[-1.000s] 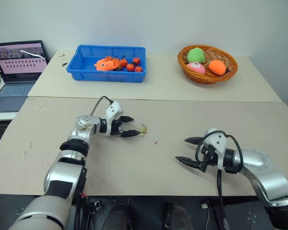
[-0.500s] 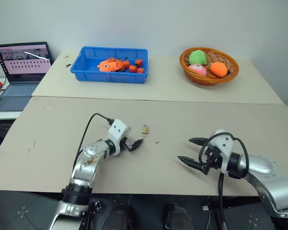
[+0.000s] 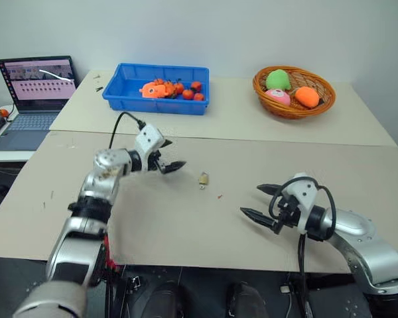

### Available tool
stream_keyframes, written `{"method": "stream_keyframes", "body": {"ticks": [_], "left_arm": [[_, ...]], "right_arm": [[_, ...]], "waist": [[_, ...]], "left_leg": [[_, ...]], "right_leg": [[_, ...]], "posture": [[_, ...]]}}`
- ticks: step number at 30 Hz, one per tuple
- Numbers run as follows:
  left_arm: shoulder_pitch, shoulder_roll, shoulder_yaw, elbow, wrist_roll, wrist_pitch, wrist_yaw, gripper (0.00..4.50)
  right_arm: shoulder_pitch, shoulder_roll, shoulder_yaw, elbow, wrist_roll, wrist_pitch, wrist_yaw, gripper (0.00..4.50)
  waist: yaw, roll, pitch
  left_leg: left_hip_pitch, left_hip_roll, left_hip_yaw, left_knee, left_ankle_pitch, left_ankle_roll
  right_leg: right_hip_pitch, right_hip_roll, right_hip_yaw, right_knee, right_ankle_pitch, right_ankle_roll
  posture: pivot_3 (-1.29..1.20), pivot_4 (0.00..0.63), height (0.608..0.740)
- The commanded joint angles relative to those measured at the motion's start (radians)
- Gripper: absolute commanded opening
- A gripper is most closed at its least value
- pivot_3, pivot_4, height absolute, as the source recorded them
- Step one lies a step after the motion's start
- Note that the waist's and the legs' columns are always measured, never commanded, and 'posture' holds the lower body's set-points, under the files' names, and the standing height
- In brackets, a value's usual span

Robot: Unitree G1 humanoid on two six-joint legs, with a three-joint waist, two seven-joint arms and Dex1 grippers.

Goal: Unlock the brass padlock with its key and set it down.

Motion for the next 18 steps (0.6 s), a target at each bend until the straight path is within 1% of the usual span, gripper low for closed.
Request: {"method": "stream_keyframes", "body": {"ticks": [1,3,6,9,11,13,18], "left_arm": [[-0.129,-0.008,-0.026,0.217,0.043,-0.174,-0.132,4.46],[-0.197,-0.023,-0.055,0.313,0.092,-0.283,-0.152,4.46],[-0.269,-0.050,-0.112,0.406,0.189,-0.425,-0.115,4.46],[-0.333,-0.079,-0.193,0.462,0.316,-0.518,-0.023,4.46],[-0.358,-0.081,-0.277,0.482,0.431,-0.593,0.059,4.46],[-0.374,-0.085,-0.333,0.498,0.510,-0.616,0.128,4.46],[-0.382,-0.121,-0.339,0.521,0.549,-0.610,0.163,4.46]], "right_arm": [[-0.026,0.028,-0.021,-0.013,-0.011,-0.027,-0.046,4.50],[-0.038,0.048,-0.021,-0.009,-0.019,-0.025,-0.073,4.50],[-0.041,0.064,-0.015,-0.015,-0.027,-0.019,-0.094,4.50],[-0.030,0.081,-0.020,-0.039,-0.034,-0.010,-0.129,4.50],[-0.016,0.089,-0.031,-0.065,-0.032,-0.003,-0.151,4.50],[0.004,0.095,-0.050,-0.103,-0.024,0.009,-0.175,4.50],[0.058,0.097,-0.095,-0.191,-0.002,0.039,-0.222,4.50]], "waist": [[-0.006,0.000,0.000],[-0.008,-0.001,0.001],[-0.006,-0.001,0.001],[-0.005,-0.001,0.001],[-0.007,-0.001,0.001],[-0.008,-0.001,0.001],[-0.007,-0.001,0.001]], "left_leg": [[-0.002,0.000,0.000,0.000,0.000,0.000],[-0.005,-0.001,0.000,-0.001,0.000,0.000],[-0.007,-0.002,0.000,-0.001,0.000,0.000],[-0.006,-0.002,-0.002,-0.001,0.000,0.000],[-0.006,-0.002,-0.002,-0.001,0.000,0.000],[-0.006,-0.001,-0.003,-0.001,0.000,0.000],[-0.006,-0.001,-0.003,0.000,-0.001,0.002]], "right_leg": [[-0.001,0.000,-0.001,0.000,0.000,0.000],[-0.003,0.000,-0.003,-0.001,0.000,0.001],[-0.003,0.000,-0.004,-0.002,0.000,0.002],[-0.002,0.000,-0.005,-0.003,0.000,0.002],[-0.002,0.000,-0.004,-0.003,0.000,0.002],[-0.003,0.000,-0.004,-0.002,0.000,0.002],[-0.003,0.000,-0.004,-0.001,0.000,0.002]], "posture": [[0.00,0.150,0.692],[0.00,0.150,0.692],[0.00,0.150,0.692],[0.00,0.150,0.692],[0.00,0.150,0.692],[0.00,0.150,0.692],[0.00,0.150,0.692]]}}
